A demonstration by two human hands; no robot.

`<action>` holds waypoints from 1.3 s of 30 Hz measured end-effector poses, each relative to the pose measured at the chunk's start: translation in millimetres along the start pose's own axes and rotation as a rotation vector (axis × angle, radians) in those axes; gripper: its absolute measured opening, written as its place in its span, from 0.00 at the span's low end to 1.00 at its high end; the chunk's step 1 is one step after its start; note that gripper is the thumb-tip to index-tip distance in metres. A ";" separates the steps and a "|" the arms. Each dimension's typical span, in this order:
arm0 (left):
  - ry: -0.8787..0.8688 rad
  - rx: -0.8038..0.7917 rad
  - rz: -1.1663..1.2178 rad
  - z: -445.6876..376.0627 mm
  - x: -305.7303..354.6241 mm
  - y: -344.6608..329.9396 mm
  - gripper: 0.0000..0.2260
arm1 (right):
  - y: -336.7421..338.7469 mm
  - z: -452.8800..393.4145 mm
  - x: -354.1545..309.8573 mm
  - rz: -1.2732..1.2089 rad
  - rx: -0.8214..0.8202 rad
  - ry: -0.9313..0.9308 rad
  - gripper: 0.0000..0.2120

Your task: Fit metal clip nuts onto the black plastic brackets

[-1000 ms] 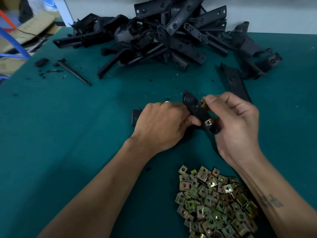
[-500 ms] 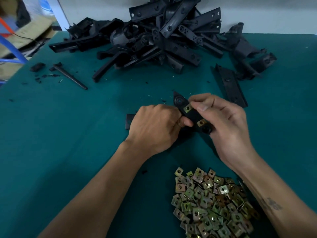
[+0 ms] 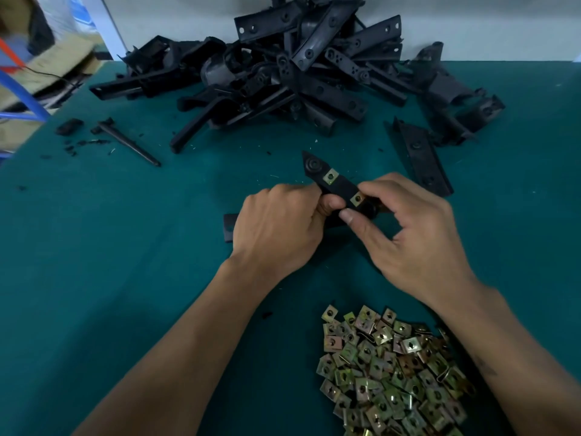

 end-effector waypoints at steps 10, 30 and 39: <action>0.009 -0.002 -0.027 2.0 -1.0 0.3 0.17 | -2.5 5.2 2.8 -0.009 0.074 -0.112 0.11; -0.149 -0.027 -0.033 3.5 12.8 1.2 0.11 | -17.0 -6.8 -32.3 0.330 -0.178 0.020 0.16; 0.256 0.183 0.186 -0.7 -0.3 37.3 0.21 | 19.8 4.6 3.1 -0.235 -0.026 -0.379 0.34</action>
Point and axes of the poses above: each hand's wrist, its own z-axis away from the middle knuckle, its own y-axis out of the back of the hand, x = y × z, the point moved 9 cm from there along -z, towards the middle knuckle, and after that the axes turned 12 degrees about -z, right-handed, at the moved point
